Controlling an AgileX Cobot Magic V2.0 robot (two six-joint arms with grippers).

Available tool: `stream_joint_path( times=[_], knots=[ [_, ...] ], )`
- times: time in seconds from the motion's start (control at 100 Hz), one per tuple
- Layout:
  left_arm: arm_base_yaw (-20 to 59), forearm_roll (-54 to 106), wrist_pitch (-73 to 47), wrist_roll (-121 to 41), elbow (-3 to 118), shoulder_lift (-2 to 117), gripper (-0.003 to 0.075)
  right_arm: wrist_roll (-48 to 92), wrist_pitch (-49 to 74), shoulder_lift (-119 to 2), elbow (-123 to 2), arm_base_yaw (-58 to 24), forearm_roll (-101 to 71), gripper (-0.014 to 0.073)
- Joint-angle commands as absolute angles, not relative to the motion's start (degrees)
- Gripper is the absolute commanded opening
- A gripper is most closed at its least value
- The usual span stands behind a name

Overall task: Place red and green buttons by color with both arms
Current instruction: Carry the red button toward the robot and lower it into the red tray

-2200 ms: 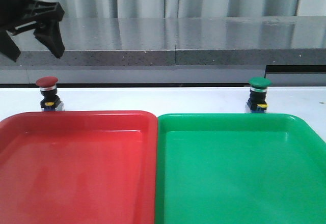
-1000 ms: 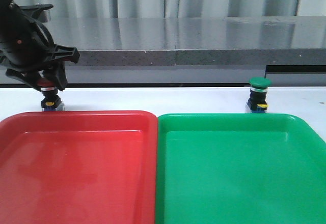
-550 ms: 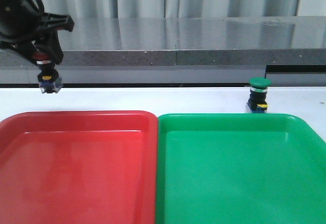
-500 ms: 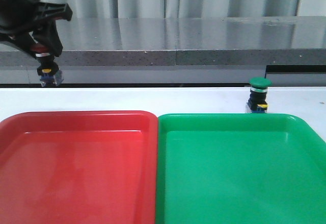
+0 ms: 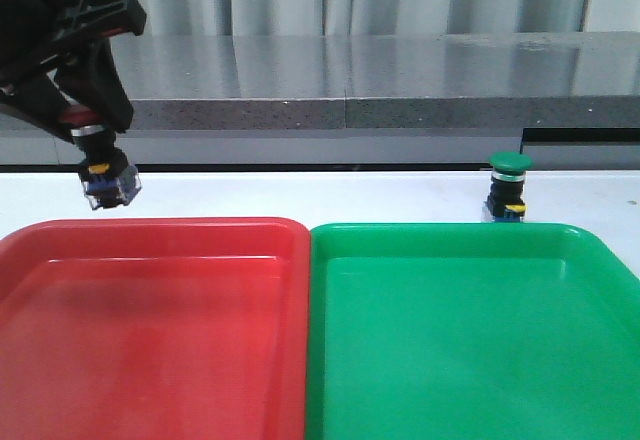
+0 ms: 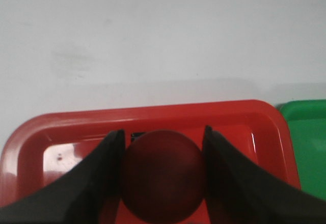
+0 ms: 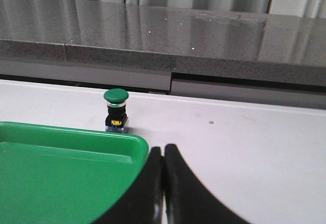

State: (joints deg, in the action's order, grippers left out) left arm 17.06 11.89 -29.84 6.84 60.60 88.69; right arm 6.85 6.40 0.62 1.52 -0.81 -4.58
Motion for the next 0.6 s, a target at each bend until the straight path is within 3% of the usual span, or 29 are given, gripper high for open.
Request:
stream_joint_path(
  times=[0.0,0.59],
  knots=[
    [18.79,13.04,-25.25,8.66,59.94,85.67,0.0165,7.34,2.20,1.62,0.72,-0.54,-4.28,-0.0066],
    [22.58,14.74,-18.83,10.30,52.31,87.44,0.0165,7.34,2.20,1.62,0.72,-0.54,-4.28,-0.0066]
  ],
)
